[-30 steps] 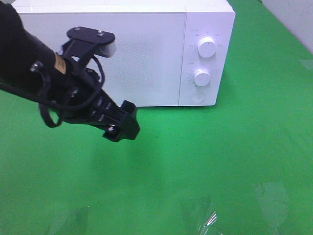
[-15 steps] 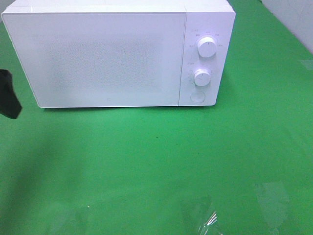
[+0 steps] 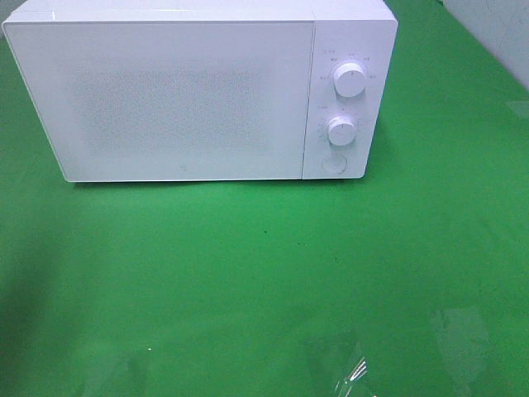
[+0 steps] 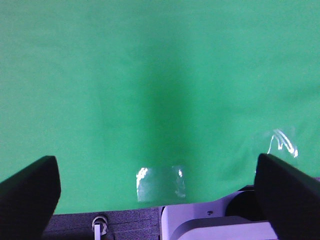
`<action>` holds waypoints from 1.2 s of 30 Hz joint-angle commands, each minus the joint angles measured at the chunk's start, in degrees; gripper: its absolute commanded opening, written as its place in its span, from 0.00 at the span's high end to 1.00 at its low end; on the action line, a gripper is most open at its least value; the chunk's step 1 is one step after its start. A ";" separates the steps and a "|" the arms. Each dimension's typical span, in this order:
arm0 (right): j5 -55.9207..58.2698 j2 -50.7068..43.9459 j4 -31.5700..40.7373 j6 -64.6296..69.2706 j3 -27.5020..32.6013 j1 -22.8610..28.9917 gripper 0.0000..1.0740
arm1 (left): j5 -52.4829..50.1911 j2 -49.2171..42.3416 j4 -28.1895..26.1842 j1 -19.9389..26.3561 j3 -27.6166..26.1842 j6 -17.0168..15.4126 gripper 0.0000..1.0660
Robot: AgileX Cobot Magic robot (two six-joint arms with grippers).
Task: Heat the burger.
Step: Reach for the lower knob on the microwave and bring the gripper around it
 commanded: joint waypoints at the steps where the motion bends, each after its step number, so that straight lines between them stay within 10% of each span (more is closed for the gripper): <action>1: 0.06 -1.49 -0.57 0.52 0.23 -0.46 0.29 | -0.23 -5.16 2.06 0.17 4.81 -0.57 0.01; 8: 0.06 -1.49 -0.57 0.52 0.23 -0.46 0.29 | -3.04 -15.41 1.95 0.17 13.12 -0.57 0.01; 36: 0.06 -1.49 -0.57 0.52 0.23 -0.46 0.29 | 1.20 -53.51 2.18 0.17 14.55 -0.63 0.01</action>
